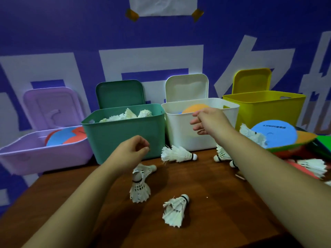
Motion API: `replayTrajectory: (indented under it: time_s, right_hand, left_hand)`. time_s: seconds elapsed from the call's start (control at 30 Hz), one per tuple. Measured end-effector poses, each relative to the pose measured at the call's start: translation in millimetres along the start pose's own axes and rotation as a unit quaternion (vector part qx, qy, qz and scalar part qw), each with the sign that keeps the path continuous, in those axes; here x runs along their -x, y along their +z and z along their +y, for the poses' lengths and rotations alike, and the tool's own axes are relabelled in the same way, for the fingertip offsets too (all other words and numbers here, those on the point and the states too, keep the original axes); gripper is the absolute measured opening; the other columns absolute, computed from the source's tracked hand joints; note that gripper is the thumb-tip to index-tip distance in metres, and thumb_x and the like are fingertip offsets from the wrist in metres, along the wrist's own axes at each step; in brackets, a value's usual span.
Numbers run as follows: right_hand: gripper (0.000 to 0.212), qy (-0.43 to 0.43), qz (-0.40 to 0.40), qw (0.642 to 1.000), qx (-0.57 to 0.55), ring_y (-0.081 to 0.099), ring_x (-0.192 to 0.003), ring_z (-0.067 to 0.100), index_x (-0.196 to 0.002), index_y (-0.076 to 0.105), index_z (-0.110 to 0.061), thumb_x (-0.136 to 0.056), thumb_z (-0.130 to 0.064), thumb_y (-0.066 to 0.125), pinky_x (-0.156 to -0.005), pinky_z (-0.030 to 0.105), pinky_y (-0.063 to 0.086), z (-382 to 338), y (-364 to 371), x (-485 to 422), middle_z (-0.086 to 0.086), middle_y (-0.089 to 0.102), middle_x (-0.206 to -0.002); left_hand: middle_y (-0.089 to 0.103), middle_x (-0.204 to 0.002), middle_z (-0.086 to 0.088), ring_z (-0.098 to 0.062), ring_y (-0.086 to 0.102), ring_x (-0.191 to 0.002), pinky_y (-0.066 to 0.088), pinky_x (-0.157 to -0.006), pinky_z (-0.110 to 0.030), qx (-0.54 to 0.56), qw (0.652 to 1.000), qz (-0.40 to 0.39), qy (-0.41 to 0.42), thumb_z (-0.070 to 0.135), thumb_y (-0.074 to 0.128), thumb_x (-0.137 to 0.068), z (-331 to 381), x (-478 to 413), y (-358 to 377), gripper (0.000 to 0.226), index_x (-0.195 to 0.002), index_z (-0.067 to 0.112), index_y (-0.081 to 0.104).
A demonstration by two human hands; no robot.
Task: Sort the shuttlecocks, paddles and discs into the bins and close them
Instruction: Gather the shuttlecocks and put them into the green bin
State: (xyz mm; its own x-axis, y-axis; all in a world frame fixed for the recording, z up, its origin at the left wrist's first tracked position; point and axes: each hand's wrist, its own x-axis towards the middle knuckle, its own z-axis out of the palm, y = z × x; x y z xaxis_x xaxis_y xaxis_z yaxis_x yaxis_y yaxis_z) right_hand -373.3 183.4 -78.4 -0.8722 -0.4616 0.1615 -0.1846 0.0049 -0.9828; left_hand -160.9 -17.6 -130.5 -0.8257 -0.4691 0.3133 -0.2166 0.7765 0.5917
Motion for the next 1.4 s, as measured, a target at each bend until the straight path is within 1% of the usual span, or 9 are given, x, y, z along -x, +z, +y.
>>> replayTrajectory:
  time_s: [0.13,0.33,0.5,0.73,0.9,1.1,1.2,1.3,1.4]
  right_hand:
    - [0.03,-0.033,-0.052,0.996,0.067,0.063,-0.059,0.016,-0.099,0.072,-0.02,-0.096,-0.01,0.043,-0.056,0.032,0.05,32.1,35.8,15.9,0.006,0.079,-0.088]
    - [0.021,-0.145,-0.051,0.962,0.227,0.061,-0.081,-0.001,-0.101,0.078,-0.034,-0.095,-0.021,0.062,-0.076,0.024,0.048,70.8,68.8,21.9,-0.017,0.07,-0.098]
    - [0.019,-0.198,-0.09,0.948,0.233,0.059,-0.089,0.0,-0.102,0.077,-0.037,-0.1,-0.023,0.063,-0.078,0.023,0.049,88.5,79.9,36.4,-0.019,0.065,-0.106]
    - [0.018,-0.257,-0.27,0.906,0.198,0.061,-0.099,0.001,-0.113,0.076,-0.043,-0.097,-0.036,0.073,-0.079,0.013,0.046,68.7,75.9,78.6,-0.015,0.067,-0.105]
    - [0.04,-0.262,-0.373,0.853,0.255,0.053,-0.116,0.0,-0.128,0.065,-0.058,-0.092,-0.045,0.077,-0.099,0.028,0.049,72.6,95.4,90.1,-0.022,0.061,-0.113]
    - [0.025,-0.264,-0.32,0.89,0.191,0.063,-0.09,0.001,-0.107,0.068,-0.039,-0.087,-0.042,0.084,-0.078,0.024,0.051,74.0,96.9,89.8,-0.016,0.067,-0.102]
    - [0.022,-0.262,-0.247,0.925,0.122,0.053,-0.073,0.001,-0.104,0.067,-0.035,-0.089,-0.038,0.083,-0.069,0.022,0.05,73.7,91.3,86.3,-0.01,0.06,-0.084]
    - [0.02,-0.258,-0.171,0.948,0.074,0.051,-0.07,0.01,-0.105,0.064,-0.033,-0.092,-0.033,0.08,-0.066,0.03,0.049,73.3,87.0,80.4,0.01,0.058,-0.082]
    - [0.02,-0.249,-0.126,0.957,0.075,0.06,-0.075,0.015,-0.107,0.063,-0.036,-0.094,-0.033,0.078,-0.068,0.031,0.055,77.6,83.5,73.4,0.005,0.063,-0.086]
  left_hand:
    - [0.071,-0.104,0.016,-0.002,0.067,-0.095,0.058,-0.09,-0.036,0.025,0.999,-0.019,-0.03,0.044,0.069,-0.096,-28.9,13.7,5.0,0.013,-0.107,0.038,0.067]
    - [0.073,-0.113,0.018,-0.003,0.068,-0.107,0.056,-0.098,-0.038,0.118,0.987,-0.051,-0.096,0.065,0.072,-0.084,-51.4,27.2,15.7,0.035,-0.112,0.044,0.069]
    - [0.075,-0.103,0.017,-0.004,0.071,-0.098,0.059,-0.092,-0.038,0.096,0.985,-0.089,-0.109,0.062,0.073,-0.087,-55.1,30.4,16.7,0.027,-0.108,0.044,0.071]
    - [0.076,-0.087,0.009,-0.012,0.072,-0.088,0.059,-0.088,-0.044,0.038,0.993,-0.041,-0.099,0.038,0.072,-0.095,-65.7,22.9,20.4,0.008,-0.094,0.032,0.077]
    - [0.075,-0.083,-0.003,-0.031,0.071,-0.088,0.058,-0.079,-0.048,0.042,0.993,0.011,-0.111,0.032,0.069,-0.091,-68.1,23.3,18.2,0.011,-0.09,0.023,0.075]
    - [0.073,-0.078,-0.002,-0.021,0.07,-0.069,0.059,-0.068,-0.041,0.111,0.98,0.122,-0.109,0.038,0.067,-0.096,-60.7,28.2,15.8,0.013,-0.091,0.027,0.073]
    - [0.067,-0.072,-0.007,-0.013,0.059,-0.057,0.052,-0.06,-0.033,0.14,0.97,0.186,-0.067,0.032,0.066,-0.099,-51.2,27.1,10.4,0.013,-0.092,0.022,0.072]
    - [0.065,-0.069,-0.002,-0.018,0.058,-0.054,0.051,-0.051,-0.032,0.178,0.948,0.264,-0.012,0.027,0.065,-0.101,-40.7,20.8,-2.8,0.008,-0.096,0.025,0.071]
    - [0.065,-0.069,-0.003,-0.025,0.057,-0.049,0.051,-0.047,-0.032,0.175,0.923,0.343,0.027,0.028,0.065,-0.101,-25.7,9.4,-22.8,0.007,-0.099,0.028,0.072]
